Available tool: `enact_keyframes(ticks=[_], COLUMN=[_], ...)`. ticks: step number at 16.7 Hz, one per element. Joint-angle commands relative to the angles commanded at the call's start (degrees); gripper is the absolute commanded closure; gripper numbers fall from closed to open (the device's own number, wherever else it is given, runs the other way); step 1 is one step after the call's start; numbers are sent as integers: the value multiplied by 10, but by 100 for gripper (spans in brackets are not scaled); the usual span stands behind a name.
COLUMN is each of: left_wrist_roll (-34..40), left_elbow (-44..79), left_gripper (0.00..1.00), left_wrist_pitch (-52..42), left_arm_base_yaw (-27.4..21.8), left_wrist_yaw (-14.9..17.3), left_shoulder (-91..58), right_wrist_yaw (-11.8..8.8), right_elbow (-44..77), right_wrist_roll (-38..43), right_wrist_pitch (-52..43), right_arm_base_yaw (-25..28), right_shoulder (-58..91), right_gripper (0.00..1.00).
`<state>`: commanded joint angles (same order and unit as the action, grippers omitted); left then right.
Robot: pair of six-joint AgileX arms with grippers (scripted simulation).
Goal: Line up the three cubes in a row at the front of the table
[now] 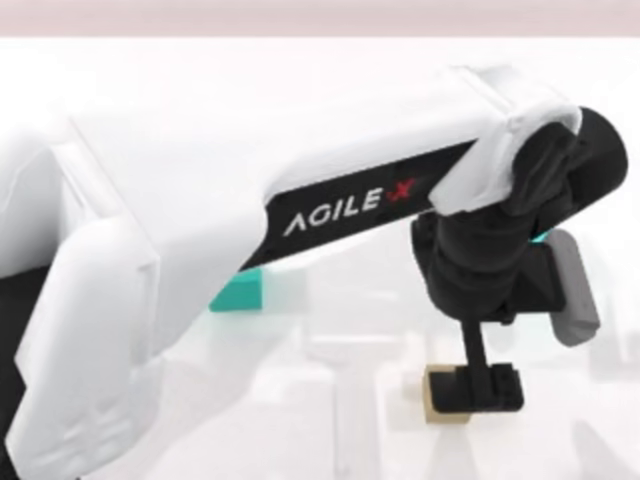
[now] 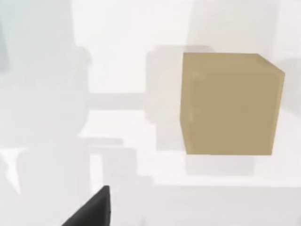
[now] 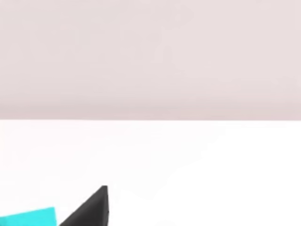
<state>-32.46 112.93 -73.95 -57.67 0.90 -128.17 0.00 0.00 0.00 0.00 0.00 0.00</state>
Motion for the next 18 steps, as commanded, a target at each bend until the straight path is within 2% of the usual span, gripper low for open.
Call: enact_keyframes(ticks=[6, 9, 12, 18], left_wrist_roll=[7, 60, 167, 464], left_elbow=[0, -12, -36, -106], left_gripper=[0, 0, 0, 0], left_wrist_pitch=[0, 5, 13, 33], left_arm_base_yaw=[2, 30, 81, 213], left_wrist_yaw=[-1, -3, -4, -4], left_shoulder=[0, 6, 18, 47], right_wrist_yaw=[0, 0, 0, 0], right_elbow=[0, 0, 0, 0], right_wrist_roll=[0, 0, 0, 0], right_wrist_pitch=[0, 0, 0, 0], right_arm_base_yaw=[0, 0, 0, 0], right_shoulder=[0, 0, 0, 0], right_gripper=[0, 0, 0, 0])
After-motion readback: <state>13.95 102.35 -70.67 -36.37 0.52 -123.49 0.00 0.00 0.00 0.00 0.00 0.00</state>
